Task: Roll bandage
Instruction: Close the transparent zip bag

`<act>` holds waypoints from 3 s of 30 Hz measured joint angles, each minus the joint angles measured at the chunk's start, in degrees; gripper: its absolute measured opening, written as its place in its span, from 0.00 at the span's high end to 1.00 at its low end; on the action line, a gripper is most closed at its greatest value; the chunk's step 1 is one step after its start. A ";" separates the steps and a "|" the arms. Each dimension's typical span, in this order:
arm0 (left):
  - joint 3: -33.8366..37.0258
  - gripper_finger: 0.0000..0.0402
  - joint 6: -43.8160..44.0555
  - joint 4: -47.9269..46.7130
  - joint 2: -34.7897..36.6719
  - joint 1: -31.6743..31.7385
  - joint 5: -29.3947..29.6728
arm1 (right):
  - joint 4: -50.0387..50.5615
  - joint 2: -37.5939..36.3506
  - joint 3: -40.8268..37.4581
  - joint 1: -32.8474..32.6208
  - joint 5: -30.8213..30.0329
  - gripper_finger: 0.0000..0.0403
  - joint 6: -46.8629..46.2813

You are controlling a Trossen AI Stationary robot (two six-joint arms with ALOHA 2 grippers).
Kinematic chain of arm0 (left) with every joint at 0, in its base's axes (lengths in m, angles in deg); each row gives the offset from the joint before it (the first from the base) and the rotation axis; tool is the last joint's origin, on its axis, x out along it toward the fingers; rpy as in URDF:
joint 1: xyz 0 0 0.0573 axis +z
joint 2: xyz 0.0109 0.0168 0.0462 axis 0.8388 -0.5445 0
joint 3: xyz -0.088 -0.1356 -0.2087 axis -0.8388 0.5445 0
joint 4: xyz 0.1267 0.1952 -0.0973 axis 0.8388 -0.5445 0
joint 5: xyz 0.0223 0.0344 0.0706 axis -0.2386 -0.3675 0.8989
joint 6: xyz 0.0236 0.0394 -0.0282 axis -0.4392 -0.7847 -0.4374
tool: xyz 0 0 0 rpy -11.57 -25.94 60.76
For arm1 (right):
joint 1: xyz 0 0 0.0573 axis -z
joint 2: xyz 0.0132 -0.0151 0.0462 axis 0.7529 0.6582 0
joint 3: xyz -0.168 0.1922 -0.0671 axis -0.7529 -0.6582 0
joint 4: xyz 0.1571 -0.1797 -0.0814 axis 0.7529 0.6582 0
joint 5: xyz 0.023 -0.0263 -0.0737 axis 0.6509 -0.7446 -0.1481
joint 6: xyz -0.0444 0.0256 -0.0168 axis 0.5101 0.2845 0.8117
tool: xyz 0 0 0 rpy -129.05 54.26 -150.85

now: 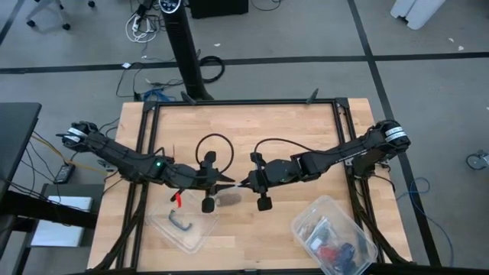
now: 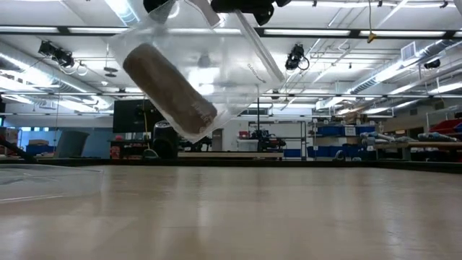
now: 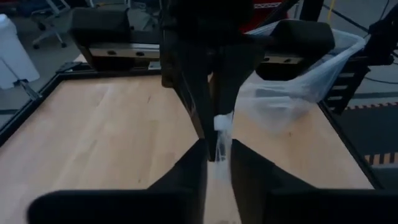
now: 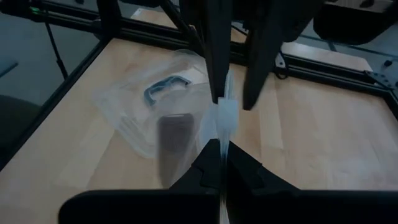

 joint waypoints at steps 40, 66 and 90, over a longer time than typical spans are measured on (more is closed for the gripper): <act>0.04 1.00 -7.24 2.37 -2.23 -0.11 -0.87 | 0.28 -3.80 -0.04 -1.41 0.01 0.72 -3.61; 0.04 1.00 -9.07 5.28 -2.21 0.04 0.36 | 0.61 -3.79 -0.07 -0.57 -0.09 0.97 -4.40; 0.13 1.00 -10.56 6.81 -0.22 -0.04 3.23 | 10.10 -3.80 0.00 -0.99 -3.33 0.98 -8.88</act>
